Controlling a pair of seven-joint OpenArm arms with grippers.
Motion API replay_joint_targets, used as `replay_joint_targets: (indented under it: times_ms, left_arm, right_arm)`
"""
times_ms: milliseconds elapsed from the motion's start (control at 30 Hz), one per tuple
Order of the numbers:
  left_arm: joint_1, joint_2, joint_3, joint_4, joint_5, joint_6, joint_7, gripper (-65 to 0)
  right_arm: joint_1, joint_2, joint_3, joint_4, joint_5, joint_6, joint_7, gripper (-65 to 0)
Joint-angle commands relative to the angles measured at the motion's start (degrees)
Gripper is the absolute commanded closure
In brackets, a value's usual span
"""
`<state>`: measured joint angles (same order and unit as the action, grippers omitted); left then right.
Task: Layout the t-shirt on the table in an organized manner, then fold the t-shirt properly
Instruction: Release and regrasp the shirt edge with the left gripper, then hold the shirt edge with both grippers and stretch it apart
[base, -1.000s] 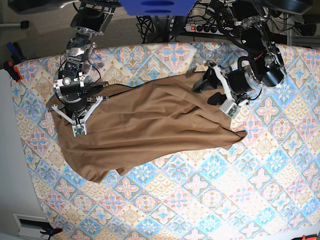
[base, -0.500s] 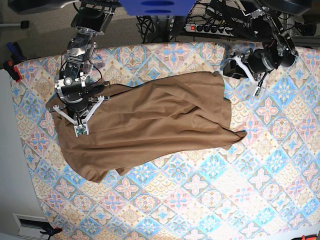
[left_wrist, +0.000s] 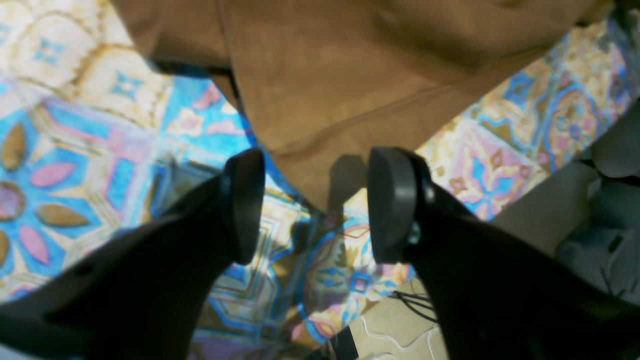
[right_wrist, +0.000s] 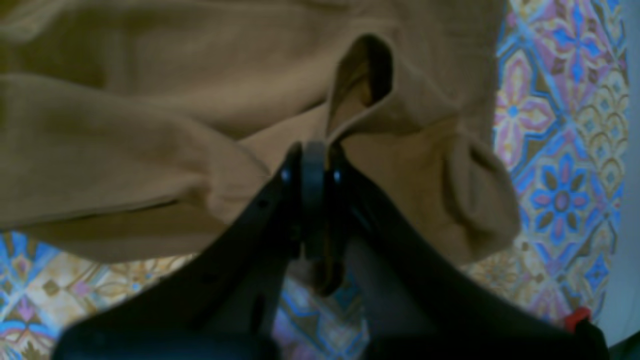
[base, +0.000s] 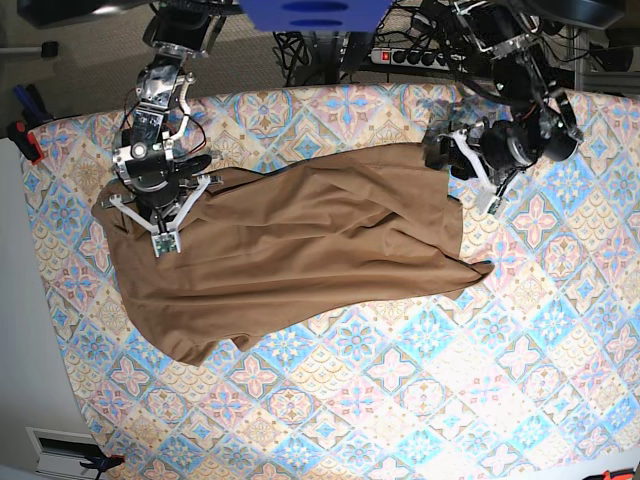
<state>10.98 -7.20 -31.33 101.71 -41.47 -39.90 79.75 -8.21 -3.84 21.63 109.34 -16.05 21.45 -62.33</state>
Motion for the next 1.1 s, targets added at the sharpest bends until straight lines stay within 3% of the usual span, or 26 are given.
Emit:
replay_joint_targets:
  times_ms: [0, 333, 400, 500, 667, 800, 900, 1067]
  left_arm:
    - [-0.39, -0.40, 0.69, 0.05, -0.68, -0.10, -1.55, -30.1]
    - [-0.04, -0.40, 7.29, -0.92, -0.33, -0.10, -6.56, -28.0]
    - [-0.21, -0.40, 7.90, -0.92, -0.24, -0.10, -6.65, -21.1]
    - [-0.30, -0.67, 8.34, -0.92, -0.24, -0.10, -6.47, -0.3]
    - [0.49, -1.19, 8.34, 1.10, -0.24, -0.10, -5.77, 0.0]
    - [4.36, -2.95, 8.43, 9.37, 0.11, -0.10, -4.27, 0.0]
    - [7.70, -5.41, 10.36, 15.43, 0.11, -0.10, -4.18, 0.0]
    - [10.07, -12.62, 20.74, 15.96, 1.17, -0.10, -4.27, 0.0]
  right_arm:
    - [0.69, 0.28, 0.04, 1.12, 0.19, -0.22, 0.83, 0.0]
    - [0.60, 0.28, 0.04, 1.12, 0.19, -0.22, 0.83, 0.0]
    - [0.60, 0.28, 0.04, 1.12, 0.19, -0.22, 0.83, 0.0]
    - [0.60, 0.28, 0.04, 1.12, 0.19, -0.22, 0.83, 0.0]
    - [0.87, 0.28, 0.13, 1.12, 0.19, -0.22, 0.83, 0.0]
    - [0.87, 0.28, 0.39, 1.12, 0.19, -0.22, 0.92, 0.0]
    - [0.95, 0.28, 0.48, 1.12, 0.19, -0.40, 0.92, 0.0]
    - [0.95, 0.28, 0.57, 1.12, 0.19, -0.57, 0.92, 0.0]
